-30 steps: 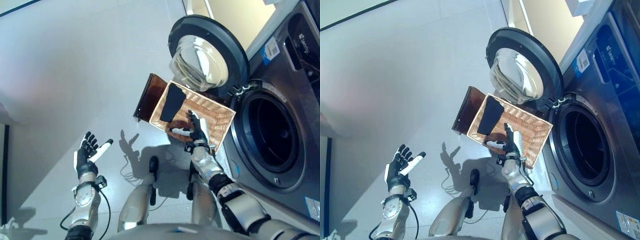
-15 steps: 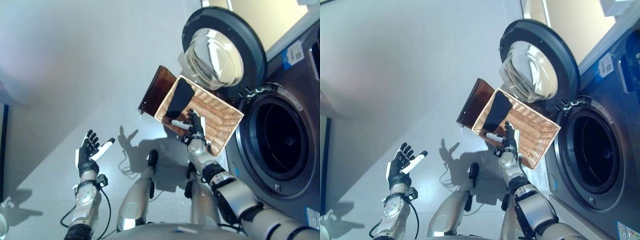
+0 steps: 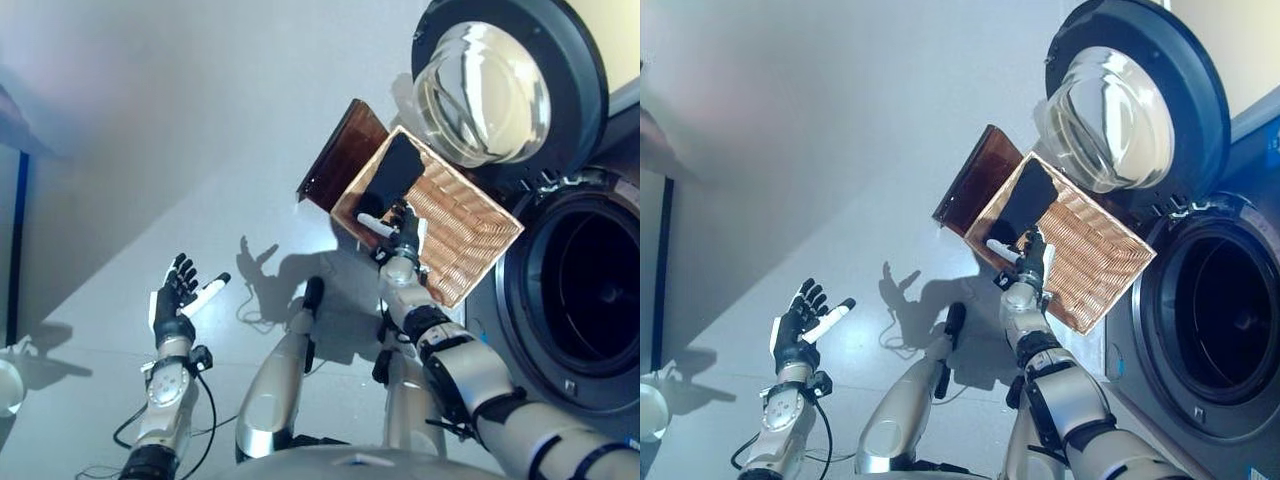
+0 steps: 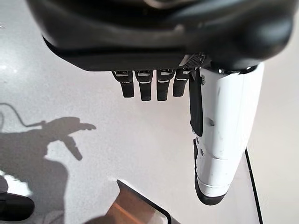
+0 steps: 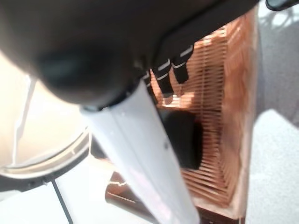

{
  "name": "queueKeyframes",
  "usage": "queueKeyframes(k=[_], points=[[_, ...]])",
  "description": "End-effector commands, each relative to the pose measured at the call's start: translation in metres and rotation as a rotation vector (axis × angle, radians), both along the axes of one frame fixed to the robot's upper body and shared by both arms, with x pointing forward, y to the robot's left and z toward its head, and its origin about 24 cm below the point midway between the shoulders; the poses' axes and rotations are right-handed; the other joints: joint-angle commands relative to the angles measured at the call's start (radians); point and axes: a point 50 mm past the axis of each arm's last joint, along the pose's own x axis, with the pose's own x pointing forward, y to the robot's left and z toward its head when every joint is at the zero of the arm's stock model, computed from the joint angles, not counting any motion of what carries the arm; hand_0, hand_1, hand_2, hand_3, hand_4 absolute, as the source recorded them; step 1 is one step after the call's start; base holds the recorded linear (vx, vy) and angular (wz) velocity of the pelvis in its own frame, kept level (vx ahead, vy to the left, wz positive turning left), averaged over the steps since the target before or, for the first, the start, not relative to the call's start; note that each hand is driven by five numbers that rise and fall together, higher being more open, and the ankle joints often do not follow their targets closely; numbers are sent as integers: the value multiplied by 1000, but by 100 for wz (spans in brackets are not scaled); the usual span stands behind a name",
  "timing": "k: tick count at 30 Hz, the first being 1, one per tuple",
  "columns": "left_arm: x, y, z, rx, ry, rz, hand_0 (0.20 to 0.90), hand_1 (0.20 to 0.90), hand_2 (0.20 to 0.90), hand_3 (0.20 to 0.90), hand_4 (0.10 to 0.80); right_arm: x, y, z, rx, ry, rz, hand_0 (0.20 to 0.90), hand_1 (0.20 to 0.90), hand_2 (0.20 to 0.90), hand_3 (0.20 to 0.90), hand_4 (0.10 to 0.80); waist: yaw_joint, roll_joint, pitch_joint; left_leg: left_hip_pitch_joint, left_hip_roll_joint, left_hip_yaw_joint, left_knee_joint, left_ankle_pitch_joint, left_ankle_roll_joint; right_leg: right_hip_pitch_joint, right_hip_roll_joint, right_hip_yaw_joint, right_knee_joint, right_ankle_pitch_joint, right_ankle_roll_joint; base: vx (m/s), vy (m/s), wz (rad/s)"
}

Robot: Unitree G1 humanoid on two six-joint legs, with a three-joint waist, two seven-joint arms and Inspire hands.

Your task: Pick up the clothes and place them into the washing machine

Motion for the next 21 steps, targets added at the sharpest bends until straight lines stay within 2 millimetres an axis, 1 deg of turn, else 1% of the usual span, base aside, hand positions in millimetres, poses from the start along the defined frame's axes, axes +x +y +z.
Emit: queueKeyframes(k=[1, 9, 15, 21], points=[[3, 25, 40, 123, -165, 15, 900, 900, 900, 900, 800, 14, 17, 37, 53, -181, -24, 900, 900, 900, 900, 800, 24, -4, -27, -73, -65, 32, 60, -52, -10, -1, -57, 16, -16, 3, 51, -16, 12, 5], [2, 28, 42, 137, -170, 20, 900, 900, 900, 900, 800, 20, 16, 50, 82, -220, -79, 900, 900, 900, 900, 800, 33, -7, -7, -99, -68, 25, 65, -45, -8, -15, -60, 5, -22, 10, 52, -21, 10, 5], [1, 30, 43, 150, -164, 26, 900, 900, 900, 900, 800, 22, 10, 55, 105, -229, -145, 900, 900, 900, 900, 800, 36, -4, 3, -109, -69, 17, 66, -41, -7, -22, -61, -2, -18, 11, 52, -14, 5, 6], [1, 32, 43, 156, -159, 38, 900, 900, 900, 900, 800, 23, 10, 58, 156, -239, -183, 900, 900, 900, 900, 800, 34, -8, 8, -114, -70, 17, 71, -45, -4, -26, -62, -2, -13, 10, 51, 0, 1, 1]])
